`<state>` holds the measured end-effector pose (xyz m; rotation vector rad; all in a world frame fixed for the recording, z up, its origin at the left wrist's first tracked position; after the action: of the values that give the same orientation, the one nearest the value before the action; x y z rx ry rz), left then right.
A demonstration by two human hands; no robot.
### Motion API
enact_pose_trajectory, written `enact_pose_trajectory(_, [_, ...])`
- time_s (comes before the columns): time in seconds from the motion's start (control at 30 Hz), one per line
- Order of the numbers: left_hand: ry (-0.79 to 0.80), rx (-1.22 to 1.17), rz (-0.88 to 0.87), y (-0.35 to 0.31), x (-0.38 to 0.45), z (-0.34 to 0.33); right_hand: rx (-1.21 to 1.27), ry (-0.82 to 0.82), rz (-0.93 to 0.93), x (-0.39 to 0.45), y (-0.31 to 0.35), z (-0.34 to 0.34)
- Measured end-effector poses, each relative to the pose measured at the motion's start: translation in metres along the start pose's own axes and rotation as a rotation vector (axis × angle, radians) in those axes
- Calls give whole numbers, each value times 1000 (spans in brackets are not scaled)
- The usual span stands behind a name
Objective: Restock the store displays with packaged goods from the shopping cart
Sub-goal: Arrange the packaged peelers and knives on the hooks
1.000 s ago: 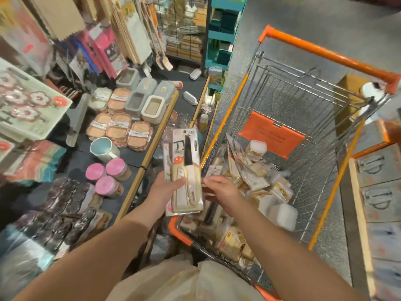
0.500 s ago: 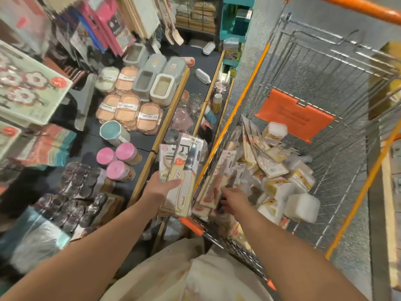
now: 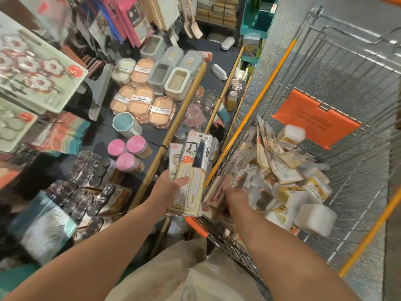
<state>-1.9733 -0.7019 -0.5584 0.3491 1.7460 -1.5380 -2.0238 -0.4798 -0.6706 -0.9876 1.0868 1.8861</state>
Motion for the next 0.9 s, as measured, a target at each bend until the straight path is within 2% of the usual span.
enact_pose_trajectory(0.1, [31, 5, -1, 4, -1, -4, -25, -5, 27, -1, 0, 6])
enact_pose_trajectory(0.23, [100, -1, -55, -1, -9, -11, 34, -69, 206, -12, 0, 35])
enact_pose_trajectory(0.4, [19, -29, -32, 2, -3, -14, 94, -61, 339, -44, 9, 77])
enact_pose_trajectory(0.5, [87, -28, -73, -3, 5, -29, 115, -96, 436, -69, 26, 102])
enact_pose_trajectory(0.57, [62, -59, -130, 8, 35, -24, 117, -93, 510, -86, 43, 115])
enact_pose_trajectory(0.63, [58, -117, -154, 1, 45, -29, 101, -63, 597, -104, 63, 127])
enact_pose_trajectory(0.7, [32, -160, -194, -40, 8, -40, 77, 6, 685, -130, 88, 134])
enact_pose_trajectory(0.8, [-77, -156, -297, -87, -33, -44, 62, 95, 771, -163, 123, 137])
enact_pose_trajectory(0.9, [-222, -129, -420, -116, -56, -29, 69, 290, 769, -188, 144, 122])
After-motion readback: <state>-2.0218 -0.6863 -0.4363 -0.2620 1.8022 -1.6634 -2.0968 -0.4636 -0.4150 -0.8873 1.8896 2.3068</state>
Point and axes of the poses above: each hand's wrist, its own x-axis towards the middle knuckle, its own z-axis out of the back of the hand, y = z × x, the point moved 8 cm from there along x, towards the middle knuckle, and after that the axes turned 2 degrees about -z, right-handed, at the moved point
